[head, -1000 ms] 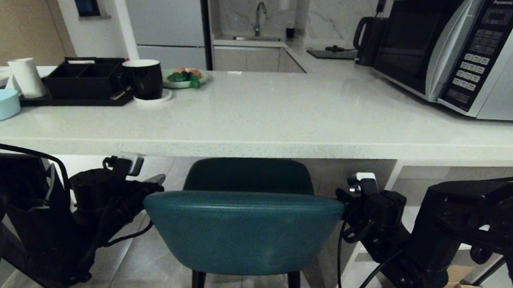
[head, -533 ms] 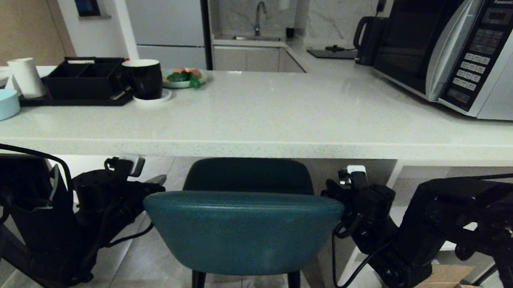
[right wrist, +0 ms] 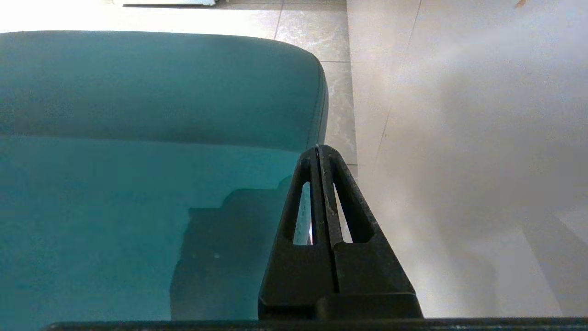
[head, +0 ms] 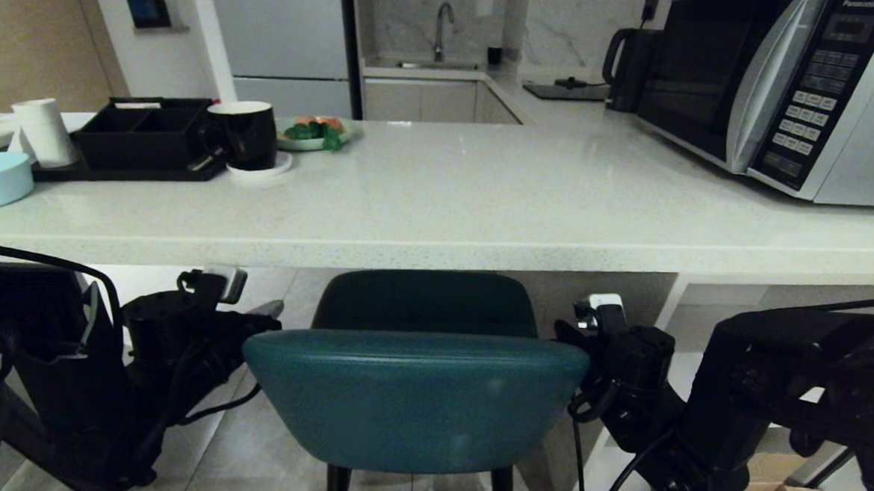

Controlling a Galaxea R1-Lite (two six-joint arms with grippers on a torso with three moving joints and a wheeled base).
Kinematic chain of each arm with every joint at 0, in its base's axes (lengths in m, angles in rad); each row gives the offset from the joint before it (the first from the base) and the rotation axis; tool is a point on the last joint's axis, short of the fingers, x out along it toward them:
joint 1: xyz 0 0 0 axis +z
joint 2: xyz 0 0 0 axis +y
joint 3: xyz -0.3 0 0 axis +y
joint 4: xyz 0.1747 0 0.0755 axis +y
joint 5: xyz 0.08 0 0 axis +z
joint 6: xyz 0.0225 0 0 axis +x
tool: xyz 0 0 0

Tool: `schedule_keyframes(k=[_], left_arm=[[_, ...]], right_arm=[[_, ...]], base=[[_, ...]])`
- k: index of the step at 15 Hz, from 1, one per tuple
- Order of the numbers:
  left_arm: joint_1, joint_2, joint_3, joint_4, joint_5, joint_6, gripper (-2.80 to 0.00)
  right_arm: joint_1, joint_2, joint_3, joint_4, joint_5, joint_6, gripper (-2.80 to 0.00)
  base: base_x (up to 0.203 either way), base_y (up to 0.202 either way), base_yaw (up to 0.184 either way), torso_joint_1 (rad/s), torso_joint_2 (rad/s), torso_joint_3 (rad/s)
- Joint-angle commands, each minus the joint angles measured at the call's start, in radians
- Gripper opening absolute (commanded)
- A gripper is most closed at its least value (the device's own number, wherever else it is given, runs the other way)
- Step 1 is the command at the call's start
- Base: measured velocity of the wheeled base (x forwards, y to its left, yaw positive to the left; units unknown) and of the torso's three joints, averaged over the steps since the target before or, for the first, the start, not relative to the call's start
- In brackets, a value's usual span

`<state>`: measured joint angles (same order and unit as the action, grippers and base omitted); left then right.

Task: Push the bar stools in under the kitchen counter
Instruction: Pull the blue chair out from under the dining table

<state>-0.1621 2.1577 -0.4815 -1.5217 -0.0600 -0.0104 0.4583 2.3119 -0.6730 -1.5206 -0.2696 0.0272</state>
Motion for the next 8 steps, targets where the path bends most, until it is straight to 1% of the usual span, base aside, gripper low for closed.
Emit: schedule_keyframes(k=[1, 4, 8], left_arm=[[0.001, -0.002, 0.001, -0.008, -0.001, 0.000, -2.80], [-0.002, -0.012, 0.008, -0.008, -0.001, 0.000, -2.80], [-0.015, -0.046, 0.069, -0.008, 0.000, -0.002, -2.80]], right_arm=[[0.000, -0.003, 0.003, -0.009, -0.003, 0.000, -2.80], [0.000, -0.005, 0.004, -0.009, -0.007, 0.002, -2.80], [0.000, -0.001, 0.010, -0.009, -0.005, 0.000, -2.80]], base=[[0.000, 0.000, 0.000, 0.000, 0.00, 0.000], [0.000, 0.000, 0.000, 0.000, 0.00, 0.000], [0.000, 0.000, 0.000, 0.000, 0.00, 0.000]])
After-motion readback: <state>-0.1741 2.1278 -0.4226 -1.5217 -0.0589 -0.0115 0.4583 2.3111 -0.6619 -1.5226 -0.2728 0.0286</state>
